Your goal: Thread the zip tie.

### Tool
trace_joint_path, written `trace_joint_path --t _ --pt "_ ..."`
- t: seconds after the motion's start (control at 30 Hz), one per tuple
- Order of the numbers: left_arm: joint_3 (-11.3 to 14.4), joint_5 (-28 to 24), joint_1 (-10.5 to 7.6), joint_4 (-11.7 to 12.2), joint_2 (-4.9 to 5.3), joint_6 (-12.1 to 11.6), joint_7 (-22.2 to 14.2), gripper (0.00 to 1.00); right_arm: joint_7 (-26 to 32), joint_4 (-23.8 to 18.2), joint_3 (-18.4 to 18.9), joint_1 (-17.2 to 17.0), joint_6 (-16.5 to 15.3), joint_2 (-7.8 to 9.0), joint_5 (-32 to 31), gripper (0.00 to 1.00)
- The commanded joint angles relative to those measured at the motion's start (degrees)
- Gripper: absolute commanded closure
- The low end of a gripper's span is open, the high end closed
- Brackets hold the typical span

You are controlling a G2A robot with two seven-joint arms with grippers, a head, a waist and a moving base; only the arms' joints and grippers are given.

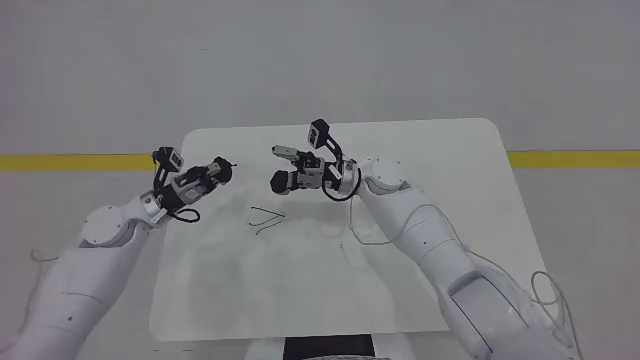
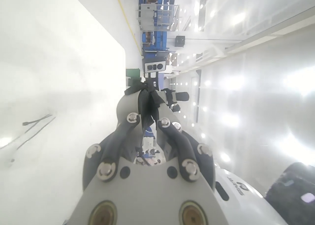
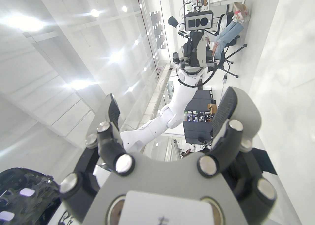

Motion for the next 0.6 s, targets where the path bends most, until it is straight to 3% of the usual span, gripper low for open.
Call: trace_joint_path --t 0.0,0.07,0.47,0.57 --pt "-1.5 4.7 0.8 -0.6 -1.04 0.0 0.0 1.0 0.0 0.0 0.0 0.0 0.0 0.0 0.0 0.0" --pt "-2.8 4.6 1.43 -0.1 -2.46 0.0 -1.7 1.0 0.0 0.0 0.0 0.0 0.0 0.0 0.0 0.0" --pt "-2.6 5.5 1.39 -0.6 -2.49 0.0 -1.4 1.0 0.0 0.0 0.0 0.0 0.0 0.0 0.0 0.0" --pt "-3.2 7.3 1.12 -0.8 -2.6 0.0 -3.2 1.0 0.0 0.0 0.0 0.0 0.0 0.0 0.0 0.0"
